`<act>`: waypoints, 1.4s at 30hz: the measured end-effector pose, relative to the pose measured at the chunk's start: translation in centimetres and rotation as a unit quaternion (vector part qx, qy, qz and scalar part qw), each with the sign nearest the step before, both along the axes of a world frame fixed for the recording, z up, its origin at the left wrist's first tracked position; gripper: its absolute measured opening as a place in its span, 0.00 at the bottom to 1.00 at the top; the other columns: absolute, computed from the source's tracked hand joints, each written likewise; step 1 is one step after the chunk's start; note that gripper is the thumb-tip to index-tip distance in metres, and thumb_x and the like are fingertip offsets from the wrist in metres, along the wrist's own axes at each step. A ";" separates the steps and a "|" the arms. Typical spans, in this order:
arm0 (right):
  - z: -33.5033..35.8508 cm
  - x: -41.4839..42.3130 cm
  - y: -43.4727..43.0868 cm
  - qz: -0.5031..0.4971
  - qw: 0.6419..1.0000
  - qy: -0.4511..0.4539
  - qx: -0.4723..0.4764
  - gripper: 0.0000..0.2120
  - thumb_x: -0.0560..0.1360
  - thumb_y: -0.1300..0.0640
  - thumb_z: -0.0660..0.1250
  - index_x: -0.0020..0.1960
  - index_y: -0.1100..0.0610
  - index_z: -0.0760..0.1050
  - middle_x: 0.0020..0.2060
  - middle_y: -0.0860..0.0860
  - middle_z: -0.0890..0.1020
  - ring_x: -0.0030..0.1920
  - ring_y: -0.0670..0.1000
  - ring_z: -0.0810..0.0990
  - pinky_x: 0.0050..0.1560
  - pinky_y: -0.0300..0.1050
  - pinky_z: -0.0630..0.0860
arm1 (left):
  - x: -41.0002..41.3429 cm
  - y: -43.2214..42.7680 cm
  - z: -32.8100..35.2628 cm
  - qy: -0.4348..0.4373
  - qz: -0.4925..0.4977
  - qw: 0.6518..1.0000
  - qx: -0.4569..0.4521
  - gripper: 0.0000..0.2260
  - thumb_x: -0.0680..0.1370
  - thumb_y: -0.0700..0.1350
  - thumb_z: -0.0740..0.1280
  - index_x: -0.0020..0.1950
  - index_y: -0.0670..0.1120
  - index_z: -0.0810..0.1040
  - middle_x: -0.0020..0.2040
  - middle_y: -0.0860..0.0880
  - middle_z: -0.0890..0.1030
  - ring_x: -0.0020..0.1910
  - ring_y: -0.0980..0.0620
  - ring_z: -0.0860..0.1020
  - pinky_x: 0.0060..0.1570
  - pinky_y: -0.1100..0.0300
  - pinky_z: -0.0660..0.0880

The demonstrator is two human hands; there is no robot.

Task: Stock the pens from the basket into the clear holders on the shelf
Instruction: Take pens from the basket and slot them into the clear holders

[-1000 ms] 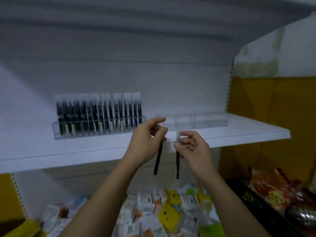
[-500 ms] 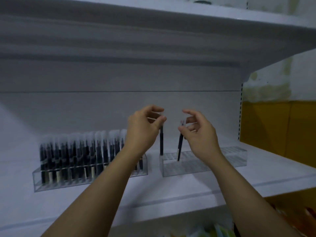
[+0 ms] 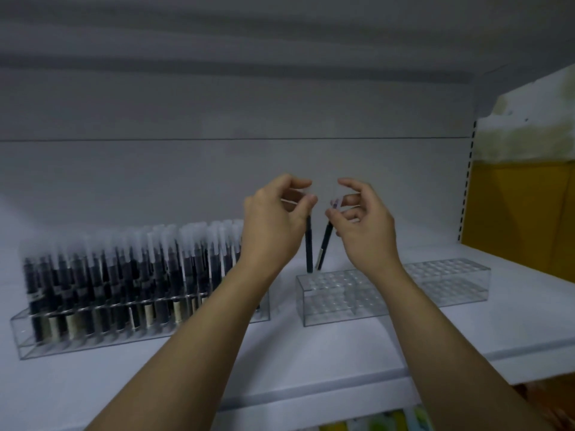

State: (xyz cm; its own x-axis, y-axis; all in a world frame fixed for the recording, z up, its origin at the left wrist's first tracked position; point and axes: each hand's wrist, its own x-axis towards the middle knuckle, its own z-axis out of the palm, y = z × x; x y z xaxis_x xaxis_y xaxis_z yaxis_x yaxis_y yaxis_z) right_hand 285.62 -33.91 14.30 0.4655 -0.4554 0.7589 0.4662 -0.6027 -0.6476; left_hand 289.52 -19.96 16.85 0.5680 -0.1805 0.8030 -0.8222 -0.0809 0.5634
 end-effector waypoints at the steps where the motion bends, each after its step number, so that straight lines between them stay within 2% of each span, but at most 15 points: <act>1: -0.1 -0.1 -0.1 -0.004 1.000 -0.003 0.000 0.20 0.74 0.60 0.71 0.62 0.45 0.73 0.45 0.45 0.77 0.38 0.46 0.79 0.42 0.44 0.81 | 0.0 0.0 -0.2 0.004 -0.001 1.000 0.000 0.05 0.76 0.45 0.71 0.51 0.50 0.80 0.41 0.53 0.82 0.39 0.57 0.82 0.43 0.54 0.81; 4: -0.5 -0.3 -0.2 -0.003 0.999 0.023 -0.024 0.19 0.73 0.60 0.72 0.61 0.45 0.73 0.44 0.45 0.78 0.36 0.43 0.78 0.41 0.37 0.78 | 0.2 0.0 -1.2 0.015 0.006 1.000 0.024 0.06 0.76 0.45 0.71 0.52 0.50 0.80 0.40 0.55 0.82 0.38 0.59 0.81 0.42 0.59 0.81; 7: -1.5 -0.8 0.3 0.009 0.989 0.110 -0.102 0.19 0.75 0.59 0.70 0.62 0.44 0.73 0.45 0.45 0.79 0.39 0.41 0.79 0.40 0.30 0.75 | 0.1 -0.1 -2.2 0.015 0.018 0.997 0.078 0.07 0.77 0.45 0.69 0.54 0.49 0.79 0.39 0.57 0.79 0.40 0.61 0.79 0.41 0.68 0.77; 9: -2.2 -1.4 0.6 -0.005 0.974 0.161 -0.159 0.20 0.78 0.58 0.65 0.66 0.40 0.69 0.47 0.44 0.79 0.43 0.41 0.79 0.43 0.33 0.77 | 0.2 0.0 -2.4 0.013 0.021 0.994 0.102 0.06 0.77 0.45 0.68 0.54 0.48 0.77 0.41 0.56 0.79 0.41 0.59 0.79 0.42 0.67 0.76; 12: -2.9 -2.4 0.5 -0.039 0.957 0.204 -0.202 0.27 0.80 0.59 0.60 0.70 0.33 0.59 0.45 0.44 0.78 0.43 0.47 0.80 0.47 0.49 0.80 | 0.4 0.1 -2.8 0.026 0.020 0.988 0.149 0.06 0.78 0.44 0.67 0.54 0.49 0.76 0.42 0.54 0.79 0.40 0.60 0.78 0.36 0.72 0.71; 15: -2.9 -3.1 0.7 -0.043 0.945 0.234 -0.227 0.31 0.79 0.59 0.60 0.72 0.31 0.54 0.42 0.46 0.79 0.40 0.48 0.80 0.46 0.51 0.80 | 0.1 -0.1 -3.1 0.019 0.021 0.989 0.147 0.05 0.78 0.44 0.67 0.54 0.50 0.74 0.43 0.53 0.79 0.40 0.60 0.78 0.33 0.75 0.69; 22: -1.8 -3.0 0.5 -0.027 0.938 0.262 -0.224 0.31 0.79 0.60 0.60 0.72 0.31 0.55 0.43 0.45 0.80 0.43 0.47 0.81 0.46 0.44 0.79 | -0.6 0.3 -3.3 0.017 0.028 0.988 0.152 0.09 0.79 0.44 0.66 0.59 0.49 0.75 0.47 0.52 0.80 0.41 0.57 0.78 0.36 0.74 0.69; 25: -2.2 -3.6 0.9 -0.027 0.943 0.261 -0.204 0.36 0.78 0.60 0.63 0.73 0.31 0.50 0.53 0.45 0.77 0.47 0.46 0.80 0.52 0.46 0.79 | -1.1 0.8 -3.4 0.021 0.028 0.986 0.161 0.16 0.79 0.44 0.65 0.67 0.51 0.73 0.55 0.50 0.81 0.48 0.57 0.78 0.48 0.65 0.75; 28: -2.6 -4.6 1.5 -0.035 0.951 0.242 -0.192 0.41 0.77 0.58 0.67 0.76 0.35 0.46 0.62 0.46 0.72 0.56 0.46 0.77 0.59 0.47 0.76 | -1.8 1.6 -3.7 0.017 0.042 0.985 0.168 0.24 0.79 0.44 0.66 0.73 0.53 0.66 0.60 0.50 0.78 0.57 0.54 0.77 0.58 0.56 0.76; 34: -1.4 -7.5 2.9 -0.071 0.937 0.231 -0.252 0.35 0.75 0.54 0.69 0.76 0.43 0.55 0.67 0.47 0.69 0.63 0.45 0.71 0.64 0.44 0.71 | -4.2 4.4 -3.9 -0.028 0.103 0.980 0.168 0.17 0.78 0.45 0.67 0.67 0.51 0.73 0.61 0.51 0.79 0.57 0.54 0.77 0.57 0.54 0.76; 38: -1.8 -10.1 5.0 -0.070 0.928 0.245 -0.273 0.33 0.75 0.52 0.70 0.75 0.44 0.58 0.67 0.46 0.69 0.66 0.47 0.70 0.66 0.47 0.70 | -6.6 6.7 -5.1 -0.035 0.109 0.974 0.194 0.17 0.78 0.47 0.67 0.67 0.51 0.73 0.61 0.53 0.78 0.59 0.53 0.75 0.59 0.53 0.74; 42: -3.8 -12.6 7.3 -0.055 0.923 0.256 -0.282 0.30 0.74 0.49 0.70 0.73 0.43 0.62 0.66 0.44 0.70 0.64 0.47 0.72 0.65 0.49 0.71 | -9.6 9.4 -7.5 -0.034 0.102 0.970 0.217 0.17 0.78 0.48 0.67 0.66 0.52 0.74 0.62 0.53 0.78 0.60 0.54 0.75 0.59 0.56 0.74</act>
